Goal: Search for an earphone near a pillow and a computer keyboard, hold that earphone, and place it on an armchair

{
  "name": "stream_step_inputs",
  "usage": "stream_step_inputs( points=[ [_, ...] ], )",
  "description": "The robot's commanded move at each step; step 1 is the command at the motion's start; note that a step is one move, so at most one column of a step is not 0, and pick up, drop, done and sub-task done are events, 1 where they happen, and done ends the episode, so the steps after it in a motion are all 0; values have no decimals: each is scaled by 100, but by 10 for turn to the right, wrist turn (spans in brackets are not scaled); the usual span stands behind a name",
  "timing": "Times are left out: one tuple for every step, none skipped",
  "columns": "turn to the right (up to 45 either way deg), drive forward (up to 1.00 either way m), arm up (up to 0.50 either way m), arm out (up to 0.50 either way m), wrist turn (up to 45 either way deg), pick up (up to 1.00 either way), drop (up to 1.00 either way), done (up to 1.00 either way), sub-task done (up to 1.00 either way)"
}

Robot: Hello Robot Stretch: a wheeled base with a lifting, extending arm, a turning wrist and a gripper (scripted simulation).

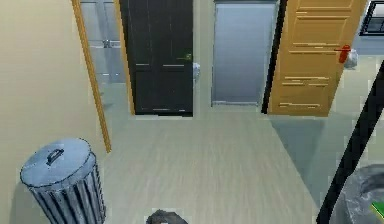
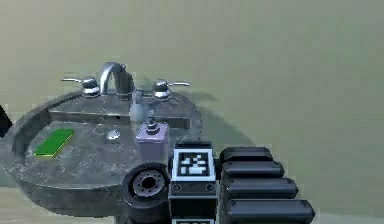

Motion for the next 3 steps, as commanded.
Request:
stream_step_inputs(
  points=[
    [0, 75, 0, 0, 0, 0, 0, 0, 0],
    [330, 0, 0, 0, 0, 0, 0, 0, 0],
    [0, 100, 0, 0, 0, 0, 0, 0, 0]
  ],
)
